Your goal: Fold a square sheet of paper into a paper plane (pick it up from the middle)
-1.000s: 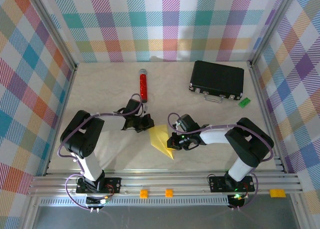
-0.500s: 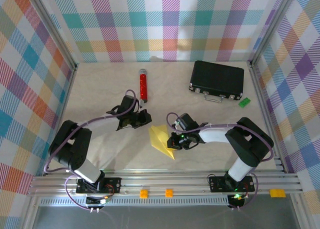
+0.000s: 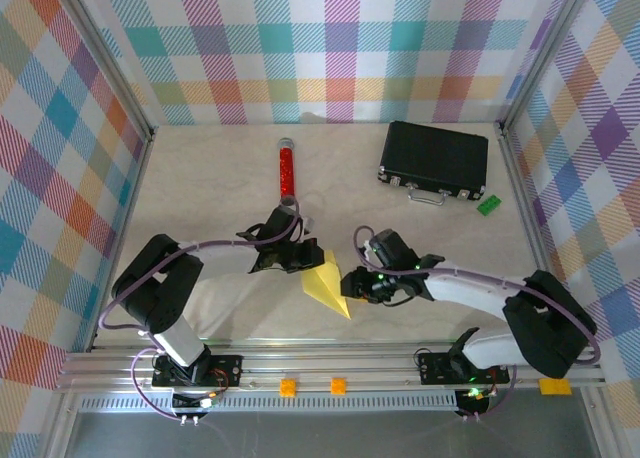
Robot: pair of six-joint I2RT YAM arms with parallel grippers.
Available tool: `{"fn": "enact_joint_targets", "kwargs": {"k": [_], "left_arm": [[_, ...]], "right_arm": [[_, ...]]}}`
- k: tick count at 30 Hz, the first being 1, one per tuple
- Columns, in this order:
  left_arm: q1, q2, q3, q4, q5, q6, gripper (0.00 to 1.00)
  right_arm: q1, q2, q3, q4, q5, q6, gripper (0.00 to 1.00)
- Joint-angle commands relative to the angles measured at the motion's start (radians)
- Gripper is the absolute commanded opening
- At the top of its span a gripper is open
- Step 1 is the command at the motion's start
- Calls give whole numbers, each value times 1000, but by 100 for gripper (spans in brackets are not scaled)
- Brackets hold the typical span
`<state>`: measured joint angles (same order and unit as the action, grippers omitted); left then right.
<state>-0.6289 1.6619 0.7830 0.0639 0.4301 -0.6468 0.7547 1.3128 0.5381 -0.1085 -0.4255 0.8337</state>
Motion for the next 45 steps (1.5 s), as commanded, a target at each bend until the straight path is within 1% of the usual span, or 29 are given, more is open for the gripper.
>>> {"fn": "enact_joint_targets", "kwargs": {"k": [1,6,8,9,11,15,16,21,26,28,31,32,37,41,45], "left_arm": [[-3,37,-14,36,8,-10,5],[-3,75,-23,32,-4,-12,4],[-3,78,-30,35,-6,-12,3],[-3,80,-35,39,-7,-15,4],[-3,83,-35,40,-6,-15,3],[-3,83,-32,29,-6,-9,3],[-3,84,-31,24,-9,-6,3],[-3,92,-26,18,-7,0,3],[-3,91,-31,13,-8,5,3],[-3,90,-32,7,-11,9,2],[-2,90,-33,4,-14,13,2],[-2,92,-34,2,-14,15,2],[-2,93,-32,2,-17,14,2],[-2,95,-30,0,-16,15,1],[-2,97,-31,2,-16,15,1]], "right_arm": [[19,-39,-51,-23,-32,70,41],[59,-48,-81,8,-57,141,42],[75,-57,-87,16,-30,148,28],[77,-63,-88,30,-23,148,25],[76,-67,-77,47,-6,152,22],[77,-10,-24,78,-22,129,7],[77,13,-17,99,-30,130,6],[78,105,30,142,-35,125,4],[78,187,59,133,-8,104,2],[77,214,52,137,-6,102,2],[78,245,28,99,42,99,2],[77,251,11,108,39,101,2],[77,221,-27,132,12,124,2],[74,136,14,97,23,116,3],[61,148,64,97,19,98,3]]}}
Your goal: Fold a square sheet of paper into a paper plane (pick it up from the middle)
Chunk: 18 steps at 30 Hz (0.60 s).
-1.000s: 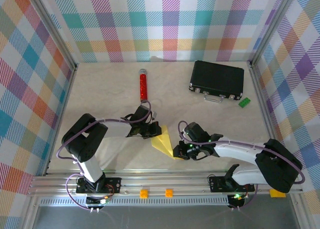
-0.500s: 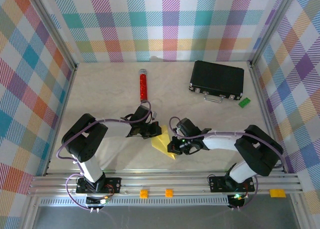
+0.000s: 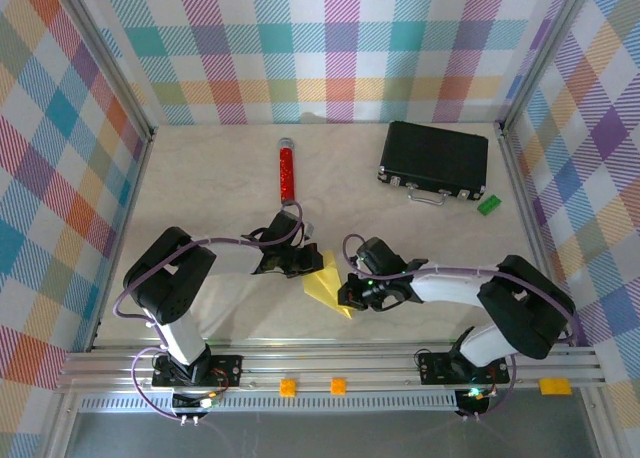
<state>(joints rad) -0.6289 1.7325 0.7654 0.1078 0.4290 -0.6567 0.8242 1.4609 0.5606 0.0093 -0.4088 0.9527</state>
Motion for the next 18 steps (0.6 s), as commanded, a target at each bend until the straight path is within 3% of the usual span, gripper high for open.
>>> {"fn": "enact_joint_targets", "kwargs": {"k": [1,9,14,18], "left_arm": [[-3,28,-13,-41,-15,24,1],[-2,34,-16,-30,-7,21,1],[-1,27,-22,-34,-12,23,1],[-2,27,-21,-36,-14,22,1]], "right_arm": [[-10,18,51,-11,-3,-22,3],[-13,160,17,36,4,-10,2],[-13,86,1,63,-56,-14,5],[-13,-21,-12,15,-37,-26,6]]}}
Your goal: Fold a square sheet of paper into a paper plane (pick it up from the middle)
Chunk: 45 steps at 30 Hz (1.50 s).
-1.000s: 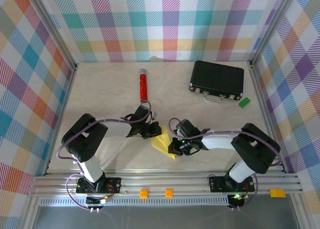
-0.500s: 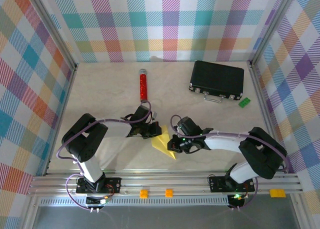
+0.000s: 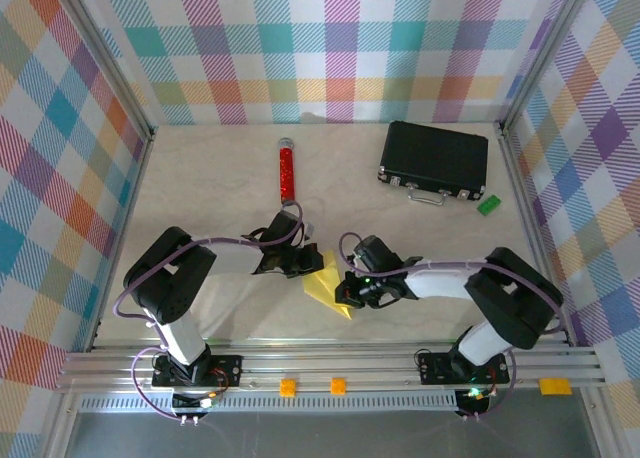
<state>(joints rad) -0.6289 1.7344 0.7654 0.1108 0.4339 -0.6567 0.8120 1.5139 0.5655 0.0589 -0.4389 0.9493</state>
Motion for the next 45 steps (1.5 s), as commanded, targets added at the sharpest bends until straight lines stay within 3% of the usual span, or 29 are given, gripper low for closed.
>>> {"fn": "enact_joint_targets", "kwargs": {"k": [1,9,16,18,23,45], "left_arm": [[-2,25,-21,-38,-17,23,1],[-2,29,-14,-44,-21,20,1],[-2,28,-14,-39,-21,4,1],[-2,26,-14,-43,-21,0,1],[1,19,-16,-40,-17,-42,0],[3,14,-61,33,31,-135,0]], "right_arm": [[-1,-93,-27,-44,-1,-22,6],[5,-64,-121,48,-66,0,2],[4,-106,-126,-32,-22,-15,4],[5,-138,-122,-35,-40,-6,6],[9,-227,-148,-93,8,74,26],[50,-194,-196,-81,106,259,37]]}}
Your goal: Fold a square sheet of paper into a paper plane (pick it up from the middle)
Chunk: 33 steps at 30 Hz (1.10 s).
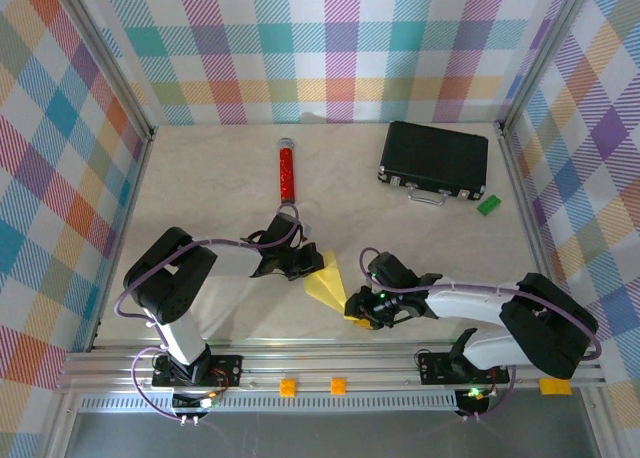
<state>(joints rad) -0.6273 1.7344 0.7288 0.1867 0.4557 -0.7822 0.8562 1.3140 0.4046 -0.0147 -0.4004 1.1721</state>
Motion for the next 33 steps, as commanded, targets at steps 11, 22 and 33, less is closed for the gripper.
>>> {"fn": "enact_joint_targets", "kwargs": {"k": [11,22,33], "left_arm": [[1,15,-35,-3,37,-40,1],[1,8,-60,29,60,-71,0],[3,-7,-39,0,9,-78,0]], "right_arm": [[7,-1,-50,23,48,49,38],[5,-69,-85,121,55,84,38],[5,-147,-73,-55,53,58,39]]}}
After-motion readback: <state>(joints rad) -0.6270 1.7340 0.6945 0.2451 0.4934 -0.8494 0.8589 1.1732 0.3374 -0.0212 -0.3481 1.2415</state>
